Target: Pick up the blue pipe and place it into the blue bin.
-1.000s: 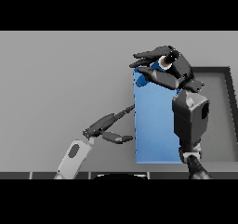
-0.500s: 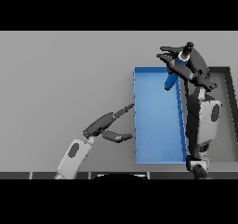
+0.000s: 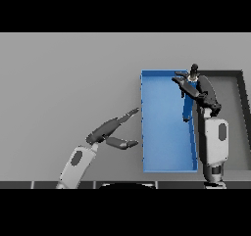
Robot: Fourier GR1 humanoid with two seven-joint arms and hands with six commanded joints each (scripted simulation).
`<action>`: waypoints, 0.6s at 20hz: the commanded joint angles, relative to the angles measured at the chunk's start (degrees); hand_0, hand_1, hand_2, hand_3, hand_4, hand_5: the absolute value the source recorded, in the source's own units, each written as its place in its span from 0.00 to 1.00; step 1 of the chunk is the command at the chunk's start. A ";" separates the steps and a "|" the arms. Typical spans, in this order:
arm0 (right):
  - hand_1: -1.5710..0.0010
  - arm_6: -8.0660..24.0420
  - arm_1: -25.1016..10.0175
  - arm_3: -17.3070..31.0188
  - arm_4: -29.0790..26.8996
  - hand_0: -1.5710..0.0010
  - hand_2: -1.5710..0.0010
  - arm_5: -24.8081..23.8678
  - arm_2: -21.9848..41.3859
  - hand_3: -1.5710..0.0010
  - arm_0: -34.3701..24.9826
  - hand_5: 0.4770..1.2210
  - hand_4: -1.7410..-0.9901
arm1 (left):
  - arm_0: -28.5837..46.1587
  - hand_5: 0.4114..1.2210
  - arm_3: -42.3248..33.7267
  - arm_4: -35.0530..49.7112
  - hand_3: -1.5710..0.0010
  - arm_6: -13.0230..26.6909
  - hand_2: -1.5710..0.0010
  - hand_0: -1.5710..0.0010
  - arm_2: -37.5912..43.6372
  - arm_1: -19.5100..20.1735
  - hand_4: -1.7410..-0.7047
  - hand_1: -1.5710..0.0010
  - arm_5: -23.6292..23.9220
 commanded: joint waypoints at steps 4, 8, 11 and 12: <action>0.00 0.01 -5.83 3.55 -7.83 0.00 0.00 -7.39 8.79 0.20 3.61 1.00 0.26 | 0.35 0.08 0.62 -1.01 1.00 -1.30 1.00 1.00 -0.26 0.33 0.79 1.00 0.40; 0.00 -0.03 -15.04 6.36 -20.09 0.00 0.00 -17.53 21.19 0.67 3.92 1.00 0.11 | -0.72 0.09 0.98 -1.08 1.00 -0.19 1.00 1.00 0.03 -0.17 0.79 1.00 0.88; 0.18 -0.05 -21.75 7.77 -31.53 0.14 0.21 -25.45 30.45 0.77 1.21 0.91 0.25 | -0.47 0.10 1.20 -1.40 1.00 -0.20 1.00 1.00 -0.23 -0.41 0.79 1.00 1.09; 0.35 0.02 -22.82 8.11 -33.57 0.31 0.37 -26.96 32.31 0.81 0.49 0.90 0.36 | -0.66 0.10 1.50 -1.41 1.00 -0.36 1.00 1.00 -0.14 -0.45 0.79 1.00 1.09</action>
